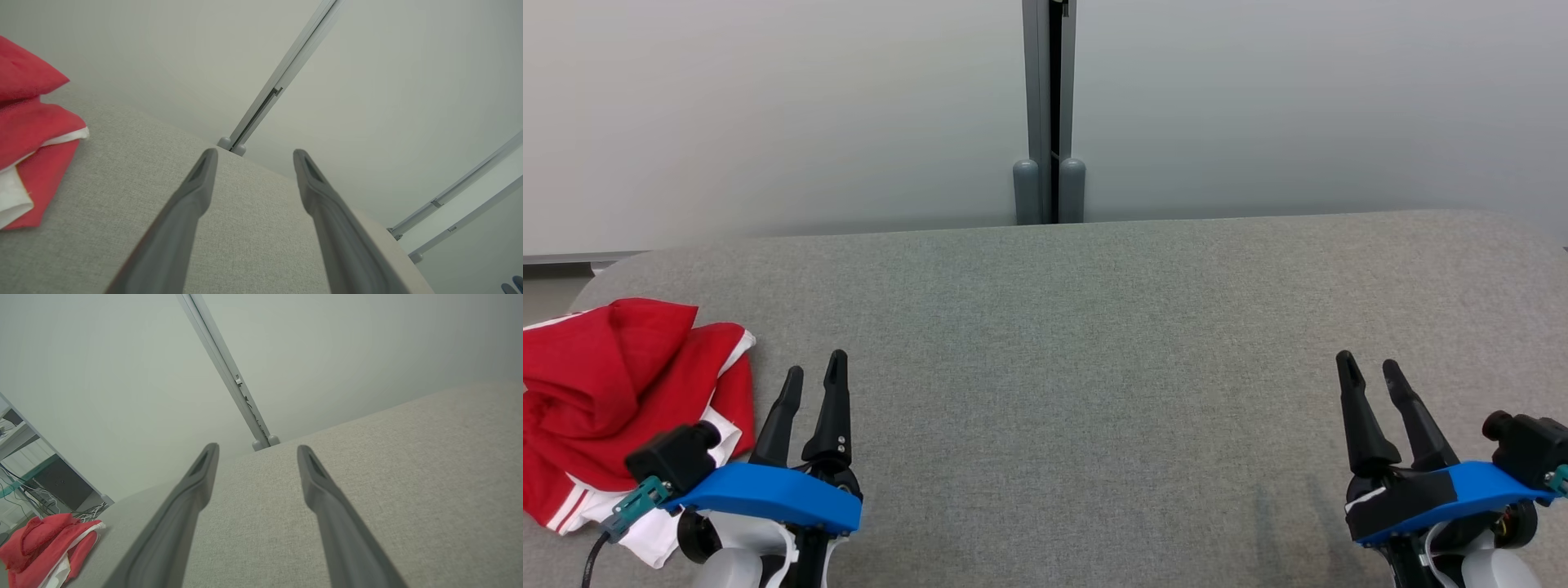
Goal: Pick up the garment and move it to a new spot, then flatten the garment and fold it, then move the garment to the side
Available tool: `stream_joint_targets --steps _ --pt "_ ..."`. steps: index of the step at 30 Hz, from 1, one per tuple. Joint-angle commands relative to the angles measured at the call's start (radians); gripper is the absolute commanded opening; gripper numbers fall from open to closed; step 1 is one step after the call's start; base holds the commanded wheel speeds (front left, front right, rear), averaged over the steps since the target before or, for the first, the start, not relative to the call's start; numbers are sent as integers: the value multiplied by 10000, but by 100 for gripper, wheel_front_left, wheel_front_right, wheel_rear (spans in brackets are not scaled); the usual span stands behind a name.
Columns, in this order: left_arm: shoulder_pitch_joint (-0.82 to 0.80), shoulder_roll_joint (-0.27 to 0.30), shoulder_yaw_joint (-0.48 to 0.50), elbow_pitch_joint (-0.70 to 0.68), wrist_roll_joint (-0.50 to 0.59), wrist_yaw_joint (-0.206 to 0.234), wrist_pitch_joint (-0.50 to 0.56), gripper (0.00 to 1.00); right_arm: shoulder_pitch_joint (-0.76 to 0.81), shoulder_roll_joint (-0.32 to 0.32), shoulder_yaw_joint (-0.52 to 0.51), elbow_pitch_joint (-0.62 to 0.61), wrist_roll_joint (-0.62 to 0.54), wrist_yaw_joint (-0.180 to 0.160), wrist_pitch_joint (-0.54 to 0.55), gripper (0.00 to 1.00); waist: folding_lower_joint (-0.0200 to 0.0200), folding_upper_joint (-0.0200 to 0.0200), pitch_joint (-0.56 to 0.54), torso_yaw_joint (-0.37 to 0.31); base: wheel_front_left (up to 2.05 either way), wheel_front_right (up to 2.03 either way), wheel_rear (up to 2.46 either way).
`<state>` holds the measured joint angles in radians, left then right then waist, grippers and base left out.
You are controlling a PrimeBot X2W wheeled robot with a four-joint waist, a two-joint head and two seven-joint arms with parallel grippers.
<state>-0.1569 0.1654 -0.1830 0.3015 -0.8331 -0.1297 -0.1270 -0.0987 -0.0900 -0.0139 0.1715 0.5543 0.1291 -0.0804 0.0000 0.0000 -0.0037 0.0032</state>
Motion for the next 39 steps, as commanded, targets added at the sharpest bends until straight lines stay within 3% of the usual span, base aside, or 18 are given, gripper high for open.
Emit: stream_joint_targets --steps 1,39 --pt "-269 102 -78 -8 260 -9 -110 100 -166 -58 29 -116 -309 20 -64 100 0 0 -3 1 0 0 0" --pt "-602 360 -836 1288 3259 73 -997 100 82 332 -204 191 -3572 23 -523 100 0 0 14 119 0 0 0"
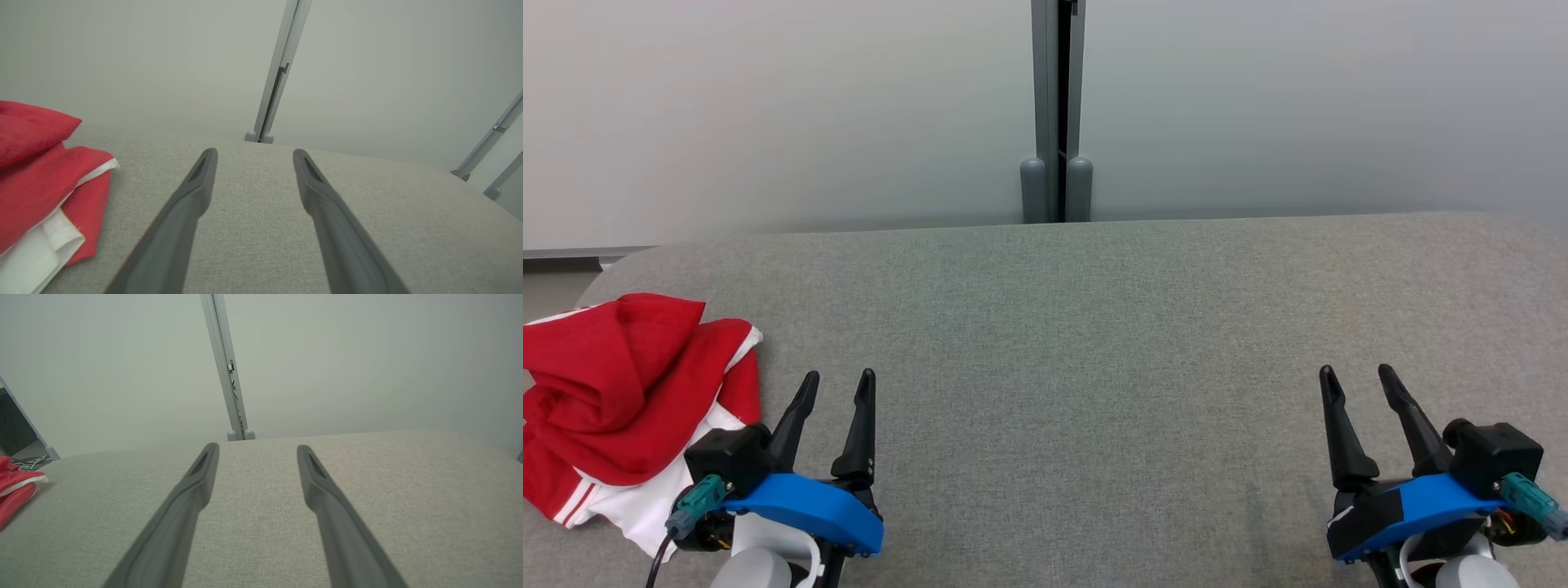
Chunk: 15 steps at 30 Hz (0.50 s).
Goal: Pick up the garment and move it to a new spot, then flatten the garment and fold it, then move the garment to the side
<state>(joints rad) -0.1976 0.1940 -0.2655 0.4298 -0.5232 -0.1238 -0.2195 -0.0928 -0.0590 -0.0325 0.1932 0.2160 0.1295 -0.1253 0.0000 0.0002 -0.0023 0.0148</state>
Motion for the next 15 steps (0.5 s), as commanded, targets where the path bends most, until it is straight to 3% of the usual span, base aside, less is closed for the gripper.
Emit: stream_joint_targets --steps 1,15 --pt "-195 74 -11 5 161 13 -73 100 23 22 -18 -25 -189 19 -75 100 0 -2 1 2 0 0 0" --pt "-192 112 -100 329 1080 35 -330 100 50 83 -56 123 -906 13 -376 100 0 -2 22 -10 0 0 0"
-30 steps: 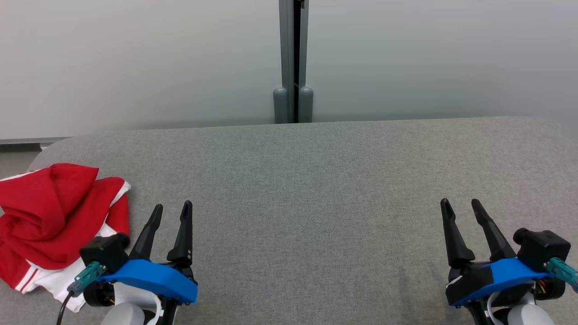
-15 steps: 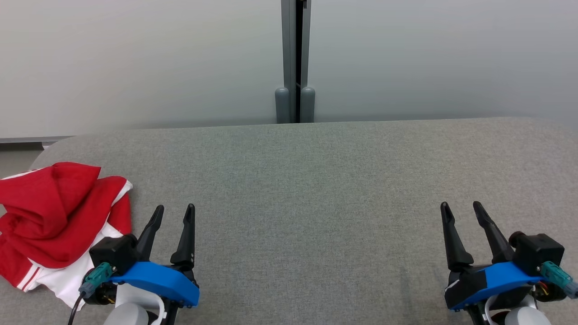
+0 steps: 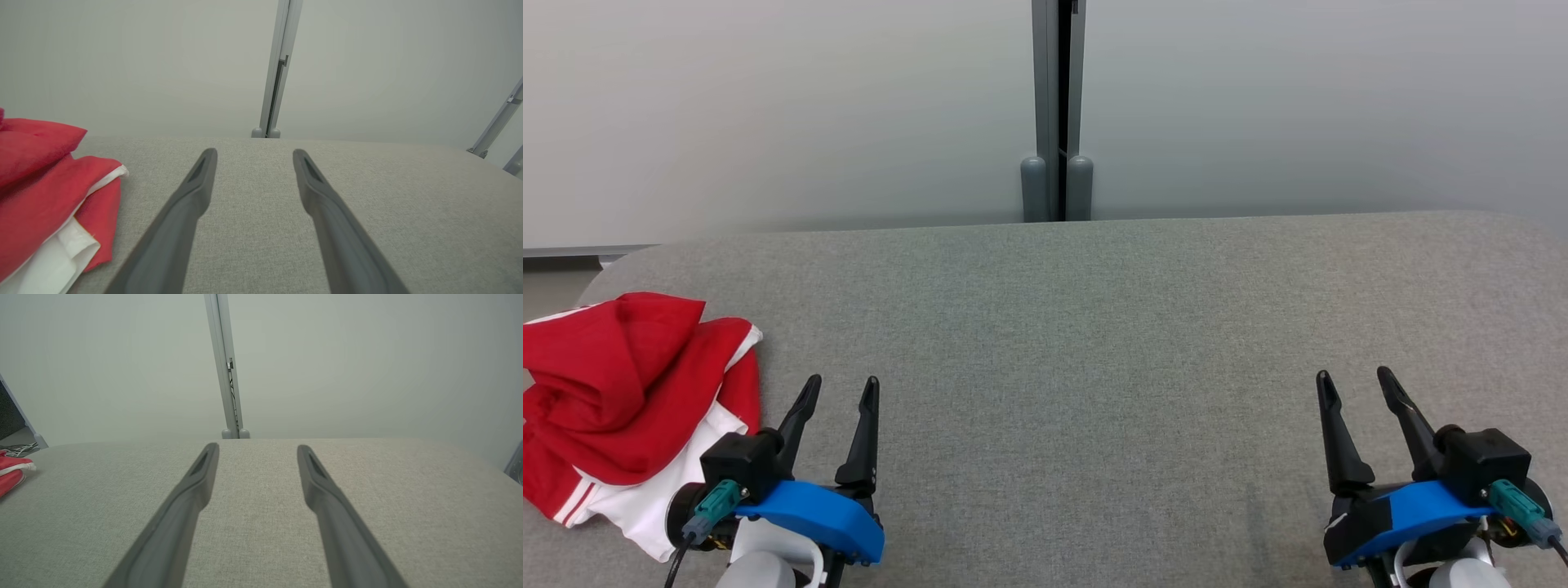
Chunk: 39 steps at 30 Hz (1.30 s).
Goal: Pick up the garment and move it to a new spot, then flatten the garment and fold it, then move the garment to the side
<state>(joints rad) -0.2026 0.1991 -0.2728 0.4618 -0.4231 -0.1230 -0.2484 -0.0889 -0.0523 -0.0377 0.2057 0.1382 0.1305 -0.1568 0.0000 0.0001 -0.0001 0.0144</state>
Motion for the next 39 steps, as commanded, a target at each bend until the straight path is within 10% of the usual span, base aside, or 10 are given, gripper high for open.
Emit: stream_joint_targets --steps 1,24,39 --pt "-139 64 -41 37 137 25 -61 100 3 18 -12 14 -185 4 -77 100 0 -1 -3 -8 0 0 0" --pt "-175 -98 161 79 729 102 -181 100 -29 21 -124 118 -114 3 -196 100 0 -1 76 103 0 0 0" --pt "-226 -13 810 29 835 349 -180 100 -338 17 838 -414 -173 3 38 100 0 -1 361 1877 0 0 0"
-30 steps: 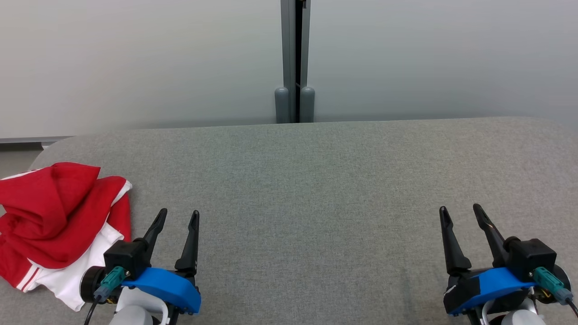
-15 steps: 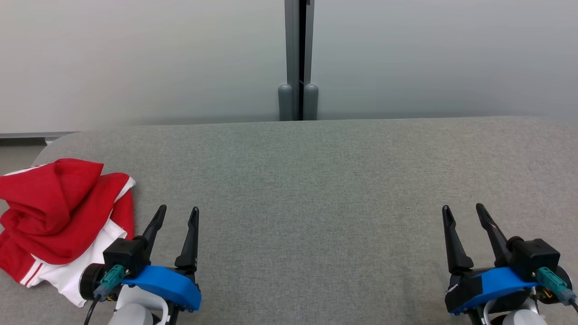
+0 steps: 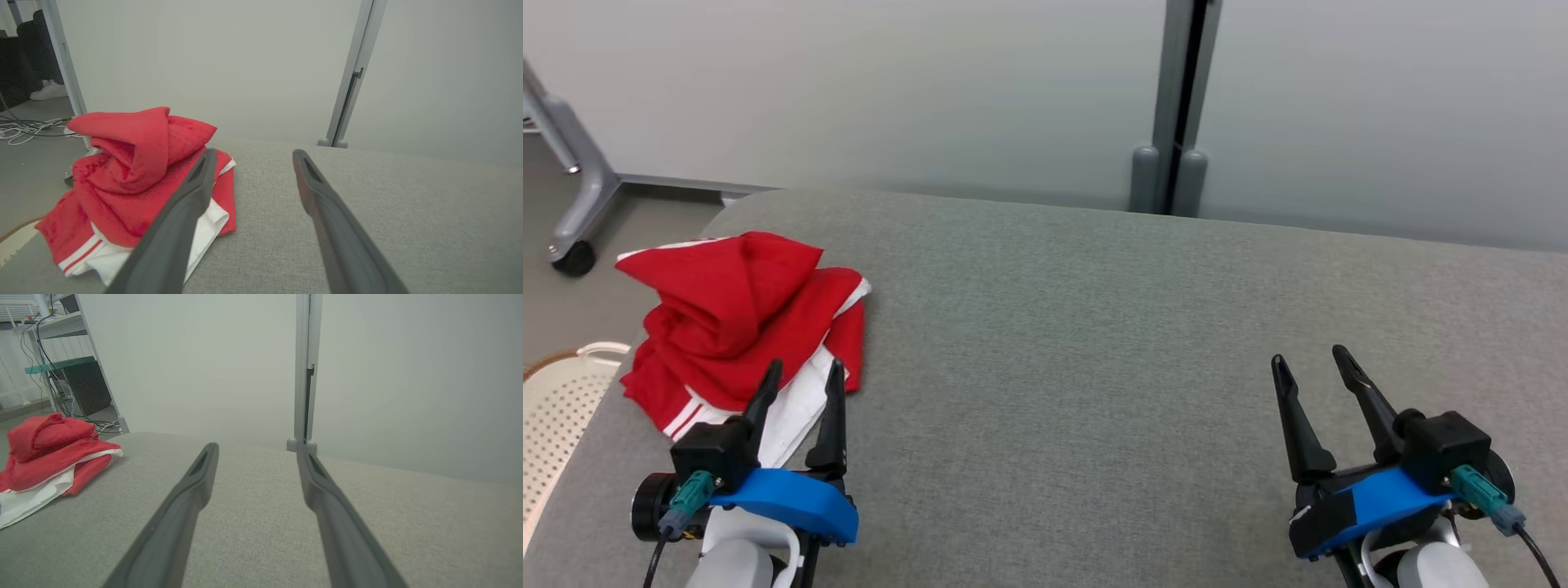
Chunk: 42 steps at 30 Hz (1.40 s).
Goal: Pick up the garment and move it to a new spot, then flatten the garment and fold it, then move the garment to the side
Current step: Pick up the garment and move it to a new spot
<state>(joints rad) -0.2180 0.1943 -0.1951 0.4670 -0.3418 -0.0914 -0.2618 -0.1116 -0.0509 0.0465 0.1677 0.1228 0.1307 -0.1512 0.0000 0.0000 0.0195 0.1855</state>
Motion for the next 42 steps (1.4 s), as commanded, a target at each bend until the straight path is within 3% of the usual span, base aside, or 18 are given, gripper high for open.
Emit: stream_joint_targets --steps 1,13,25,42 --pt "-72 23 91 -46 17 39 -44 100 -112 1 49 -69 -6 1 12 100 0 0 187 320 0 0 0" --pt "221 69 802 -34 74 265 -44 100 -154 -52 462 -393 -70 1 227 100 0 0 246 1509 0 0 0" --pt "-370 -78 1040 180 211 173 -41 100 -414 -259 461 -743 -146 1 519 100 0 0 790 1625 0 0 0" --pt "-5119 283 714 4887 -468 -340 291 100 -1510 -970 376 -1679 -431 1 1288 100 0 0 3693 1047 0 0 0"
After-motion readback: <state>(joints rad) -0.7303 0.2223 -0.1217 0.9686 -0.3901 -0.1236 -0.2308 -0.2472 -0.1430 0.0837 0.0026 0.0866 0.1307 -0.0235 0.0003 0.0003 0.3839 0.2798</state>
